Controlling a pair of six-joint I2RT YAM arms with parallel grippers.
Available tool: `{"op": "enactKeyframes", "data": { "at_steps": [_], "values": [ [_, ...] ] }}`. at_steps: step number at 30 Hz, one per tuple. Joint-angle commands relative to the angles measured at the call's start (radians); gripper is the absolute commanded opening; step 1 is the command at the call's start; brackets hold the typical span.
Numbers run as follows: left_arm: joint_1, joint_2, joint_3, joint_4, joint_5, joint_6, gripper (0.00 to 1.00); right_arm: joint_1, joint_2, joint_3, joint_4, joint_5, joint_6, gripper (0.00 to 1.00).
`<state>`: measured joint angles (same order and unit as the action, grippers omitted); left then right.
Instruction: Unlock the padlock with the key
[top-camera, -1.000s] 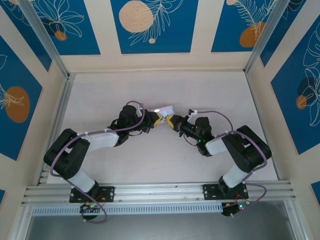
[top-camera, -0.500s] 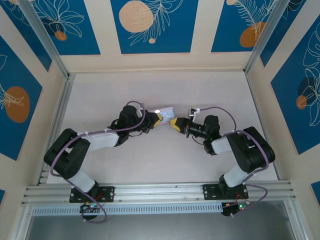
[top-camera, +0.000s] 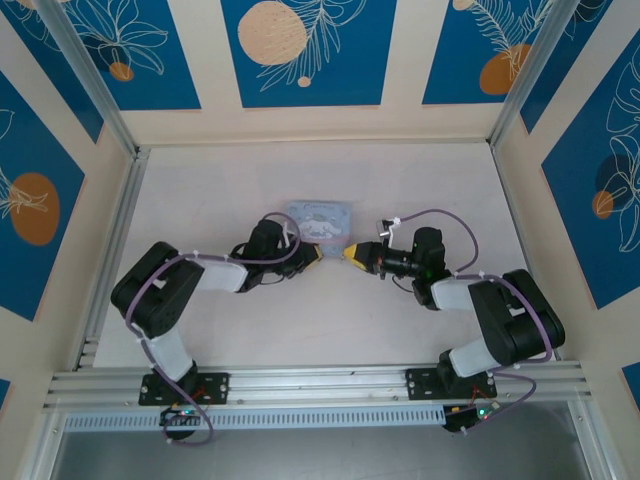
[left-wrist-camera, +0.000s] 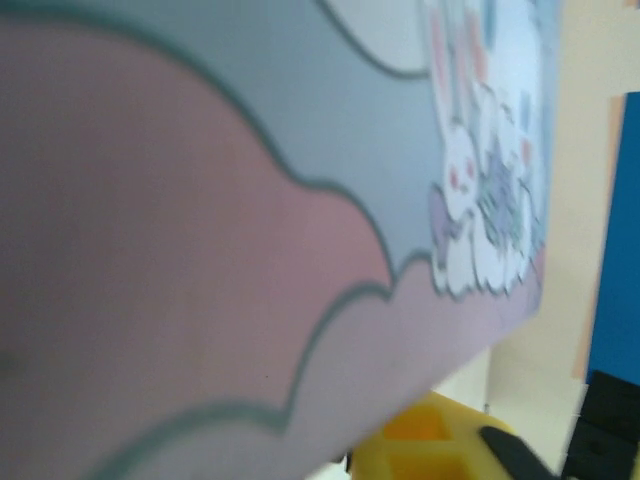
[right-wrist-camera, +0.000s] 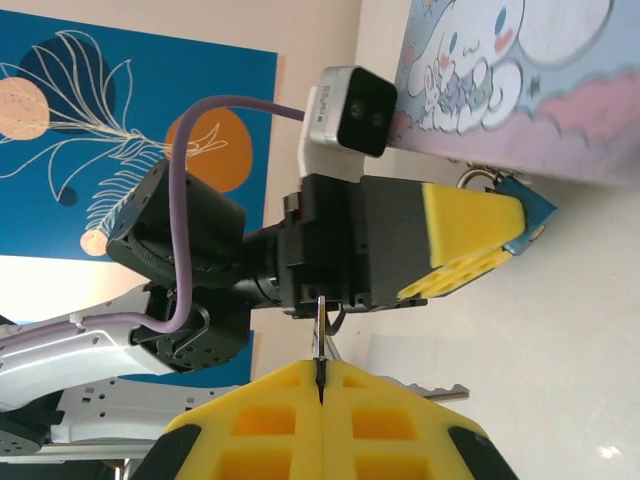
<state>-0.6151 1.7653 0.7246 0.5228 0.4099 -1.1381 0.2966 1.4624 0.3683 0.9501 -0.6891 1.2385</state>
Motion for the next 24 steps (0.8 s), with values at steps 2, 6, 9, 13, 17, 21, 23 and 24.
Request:
{"op": "enactKeyframes", "data": {
  "at_steps": [2,6,9,13,17,21,23,24],
  "values": [
    [0.008,0.006,0.013,-0.03,0.003,0.072,0.29,-0.007,-0.017,-0.008,-0.066,-0.014,-0.053,0.0],
    [0.008,-0.013,0.008,-0.07,-0.001,0.104,0.49,-0.009,-0.017,-0.005,-0.09,-0.022,-0.069,0.0],
    [0.008,-0.045,-0.009,-0.1,0.002,0.118,0.61,-0.011,-0.016,0.002,-0.11,-0.032,-0.084,0.0],
    [0.009,-0.127,-0.027,-0.177,0.01,0.163,0.7,-0.016,-0.013,0.013,-0.124,-0.054,-0.095,0.0],
    [0.008,-0.225,-0.011,-0.293,0.014,0.22,0.74,-0.014,-0.01,0.034,-0.142,-0.08,-0.106,0.0],
    [0.01,-0.264,0.057,-0.375,0.072,0.279,0.76,-0.015,-0.001,0.057,-0.154,-0.116,-0.116,0.0],
    [0.01,-0.257,0.095,-0.38,0.123,0.293,0.75,-0.016,0.003,0.068,-0.153,-0.135,-0.117,0.0],
    [0.01,-0.247,0.114,-0.377,0.155,0.294,0.74,-0.015,0.005,0.075,-0.152,-0.143,-0.116,0.0]
  ]
}}
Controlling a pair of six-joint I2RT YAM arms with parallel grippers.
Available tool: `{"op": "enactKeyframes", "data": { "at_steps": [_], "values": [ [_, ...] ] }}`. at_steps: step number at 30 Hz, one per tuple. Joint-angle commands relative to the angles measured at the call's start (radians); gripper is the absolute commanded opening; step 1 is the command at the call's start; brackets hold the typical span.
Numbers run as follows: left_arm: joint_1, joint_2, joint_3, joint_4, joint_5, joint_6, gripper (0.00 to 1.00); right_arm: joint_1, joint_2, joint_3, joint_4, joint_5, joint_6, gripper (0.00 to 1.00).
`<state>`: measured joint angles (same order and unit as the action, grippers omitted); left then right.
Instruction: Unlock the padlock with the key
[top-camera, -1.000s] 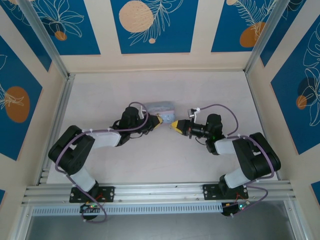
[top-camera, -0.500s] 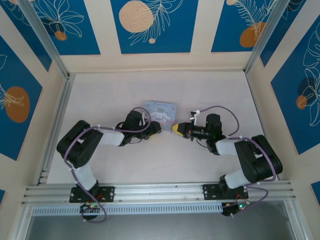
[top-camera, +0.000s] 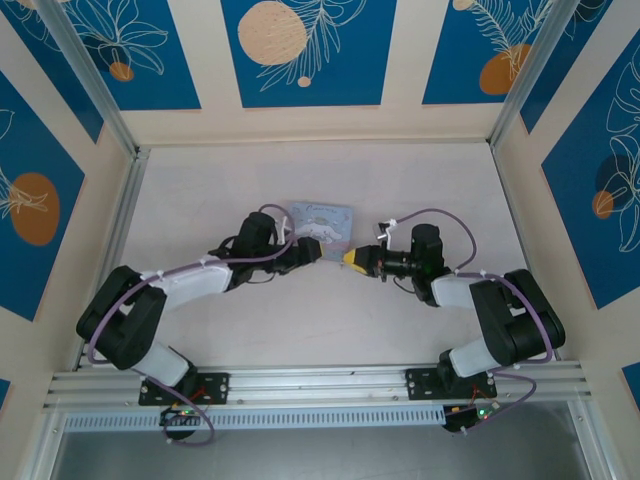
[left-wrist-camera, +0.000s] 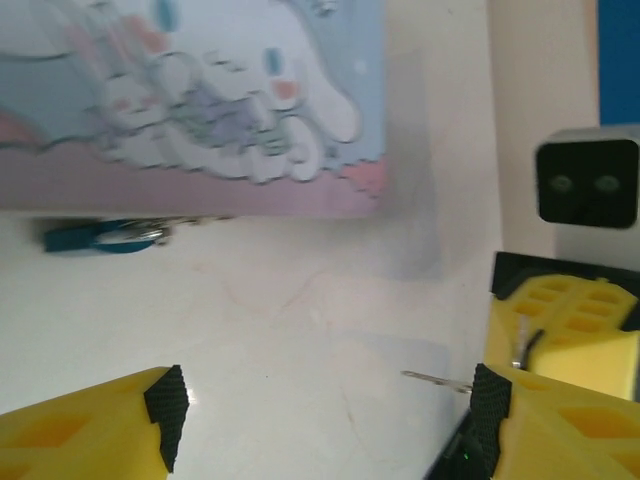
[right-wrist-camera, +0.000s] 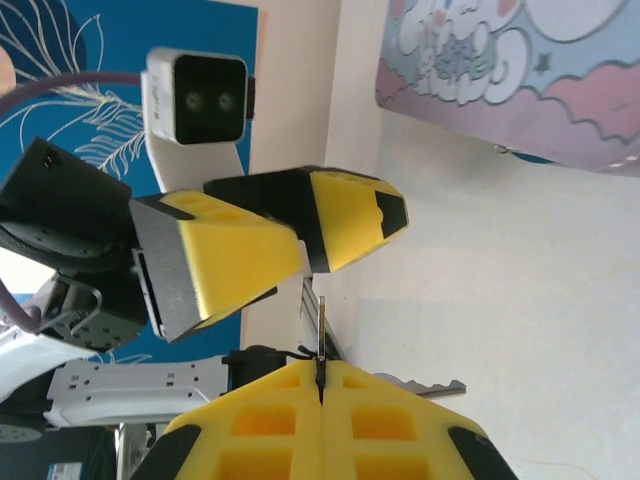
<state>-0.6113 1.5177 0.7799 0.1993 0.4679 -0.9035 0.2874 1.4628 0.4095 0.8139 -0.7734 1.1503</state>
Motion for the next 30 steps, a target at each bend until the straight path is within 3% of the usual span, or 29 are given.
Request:
{"op": "enactKeyframes", "data": {
  "at_steps": [1,6,15,30],
  "values": [
    [0.007,0.01,0.073,-0.044,0.125,0.058,0.72,-0.005,0.006,0.039,-0.014,-0.065,-0.026,0.0],
    [0.005,0.064,0.122,0.054,0.217,-0.003,0.64,-0.005,0.011,0.062,-0.002,-0.089,-0.009,0.0],
    [0.004,0.137,0.137,0.22,0.276,-0.115,0.54,0.004,0.014,0.085,0.006,-0.09,0.004,0.0],
    [-0.025,0.176,0.162,0.259,0.285,-0.143,0.42,0.018,0.031,0.093,0.024,-0.084,0.011,0.0]
  ]
}}
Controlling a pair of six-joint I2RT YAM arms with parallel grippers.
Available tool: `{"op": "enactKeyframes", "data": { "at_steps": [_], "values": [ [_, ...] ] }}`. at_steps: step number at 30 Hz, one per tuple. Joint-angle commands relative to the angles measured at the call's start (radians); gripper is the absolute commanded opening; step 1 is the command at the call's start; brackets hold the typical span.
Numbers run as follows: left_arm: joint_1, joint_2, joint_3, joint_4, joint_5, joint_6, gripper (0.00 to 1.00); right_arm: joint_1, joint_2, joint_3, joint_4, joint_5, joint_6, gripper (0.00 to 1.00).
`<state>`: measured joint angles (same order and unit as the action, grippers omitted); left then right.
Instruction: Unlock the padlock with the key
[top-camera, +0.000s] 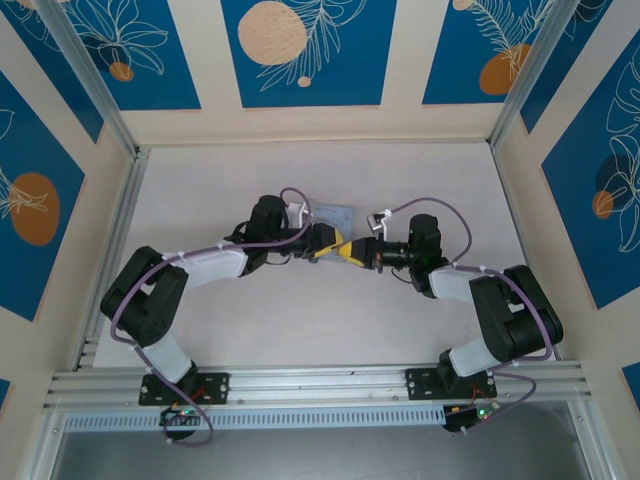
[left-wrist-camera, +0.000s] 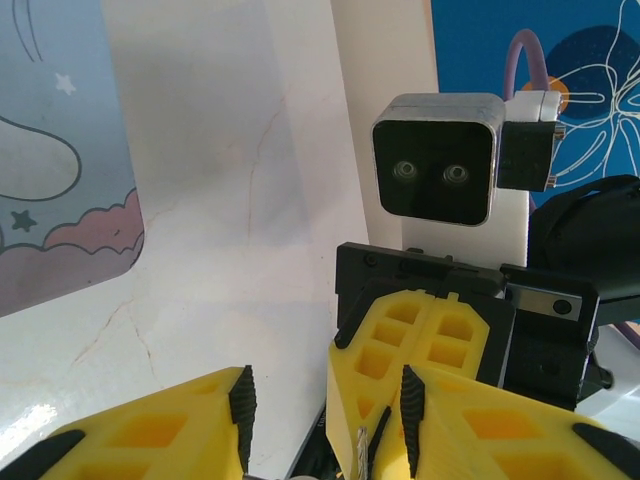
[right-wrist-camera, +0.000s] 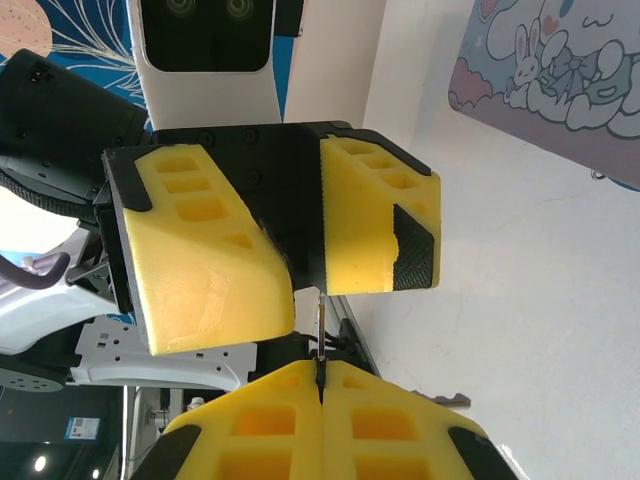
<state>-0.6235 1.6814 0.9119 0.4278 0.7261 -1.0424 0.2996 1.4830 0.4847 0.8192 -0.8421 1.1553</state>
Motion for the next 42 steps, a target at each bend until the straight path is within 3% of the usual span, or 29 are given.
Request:
{"op": "enactKeyframes", "data": {
  "at_steps": [1,7,13,17,19,21,22,25,30,35,42],
  "values": [
    [-0.014,0.014,0.03,0.031,0.027,-0.003,0.41,0.007,0.011,0.018,0.02,-0.015,0.006,0.0],
    [-0.02,0.021,0.033,0.041,0.029,-0.007,0.24,0.007,0.01,0.017,0.021,-0.014,0.006,0.0],
    [-0.026,0.024,0.031,0.051,0.03,-0.012,0.0,0.007,0.01,0.017,0.019,-0.006,0.006,0.0],
    [-0.027,0.018,0.026,0.05,0.012,-0.028,0.0,-0.008,-0.001,0.01,0.015,0.015,0.021,0.0],
    [-0.025,0.004,0.017,0.036,-0.027,-0.035,0.0,-0.025,-0.023,-0.009,0.015,0.034,0.041,0.13],
    [-0.025,-0.021,0.005,0.021,-0.08,-0.046,0.0,-0.049,-0.065,-0.035,0.013,0.052,0.058,0.39],
    [-0.024,-0.03,0.0,0.021,-0.102,-0.055,0.0,-0.055,-0.093,-0.045,-0.004,0.065,0.059,0.47],
    [-0.025,-0.06,-0.011,0.016,-0.18,-0.09,0.0,-0.065,-0.194,-0.044,-0.151,0.13,0.037,0.61],
    [-0.026,-0.106,-0.029,0.032,-0.331,-0.186,0.0,-0.059,-0.346,-0.021,-0.375,0.364,0.057,0.83],
    [-0.035,-0.124,-0.045,0.073,-0.455,-0.31,0.0,-0.039,-0.366,-0.011,-0.337,0.502,0.124,0.84],
    [-0.075,-0.153,-0.059,0.086,-0.607,-0.412,0.0,0.009,-0.245,0.043,-0.146,0.539,0.172,0.75]
  ]
}}
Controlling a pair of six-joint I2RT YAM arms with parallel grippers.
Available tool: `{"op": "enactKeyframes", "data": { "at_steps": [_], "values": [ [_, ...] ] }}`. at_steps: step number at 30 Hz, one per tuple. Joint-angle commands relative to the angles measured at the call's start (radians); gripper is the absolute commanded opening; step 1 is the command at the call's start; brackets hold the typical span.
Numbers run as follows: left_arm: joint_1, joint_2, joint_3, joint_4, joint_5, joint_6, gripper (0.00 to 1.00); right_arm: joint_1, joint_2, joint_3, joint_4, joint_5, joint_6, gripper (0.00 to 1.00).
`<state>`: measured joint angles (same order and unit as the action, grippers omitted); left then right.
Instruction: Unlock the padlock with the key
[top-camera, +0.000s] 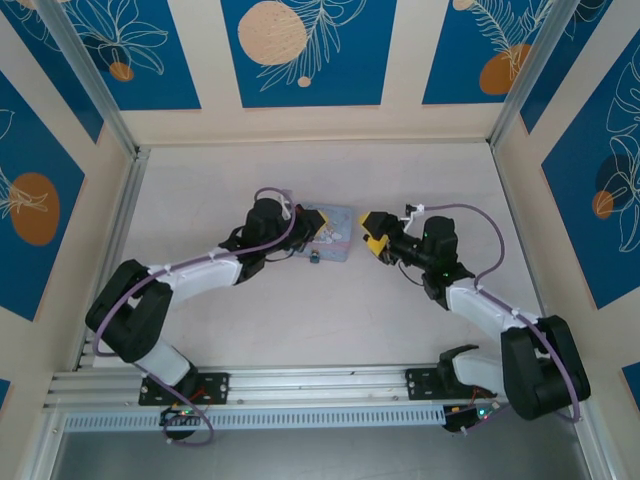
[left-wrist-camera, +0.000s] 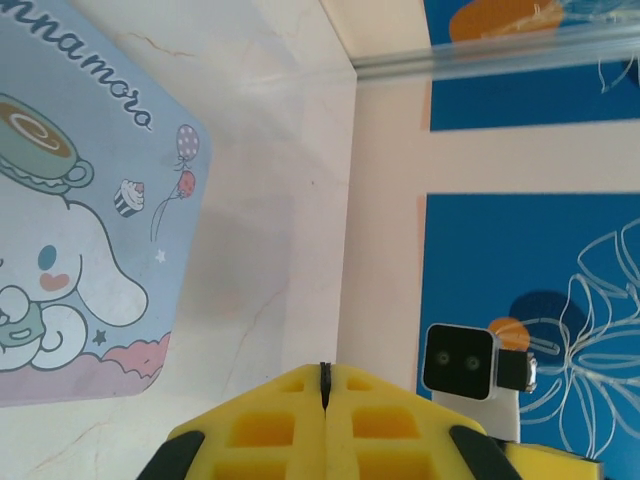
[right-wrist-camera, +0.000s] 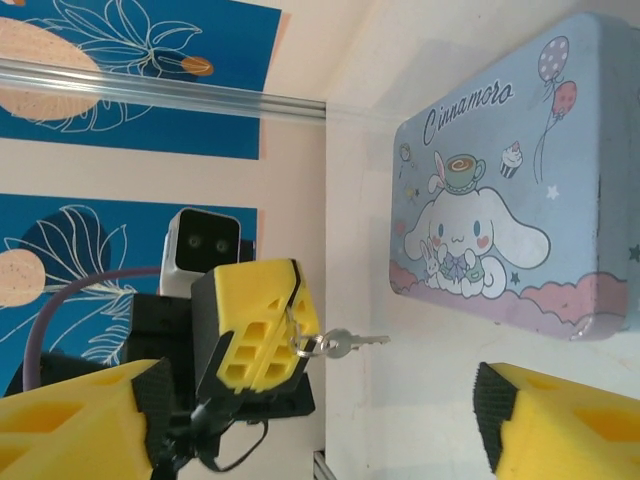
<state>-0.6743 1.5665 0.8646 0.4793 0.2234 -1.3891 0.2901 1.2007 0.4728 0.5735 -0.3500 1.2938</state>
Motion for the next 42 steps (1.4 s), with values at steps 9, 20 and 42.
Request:
{"op": "enactKeyframes", "data": {
  "at_steps": [9,20,42],
  "values": [
    [-0.065,-0.045,-0.028,0.08,-0.208,-0.102,0.0,0.09,0.195,0.163,0.208,0.046,0.059,0.52],
    [-0.085,-0.045,-0.038,0.112,-0.288,-0.118,0.0,0.137,0.278,0.159,0.295,0.056,0.094,0.44],
    [-0.093,-0.029,-0.035,0.138,-0.343,-0.123,0.0,0.179,0.328,0.118,0.37,0.06,0.129,0.34]
  ]
}}
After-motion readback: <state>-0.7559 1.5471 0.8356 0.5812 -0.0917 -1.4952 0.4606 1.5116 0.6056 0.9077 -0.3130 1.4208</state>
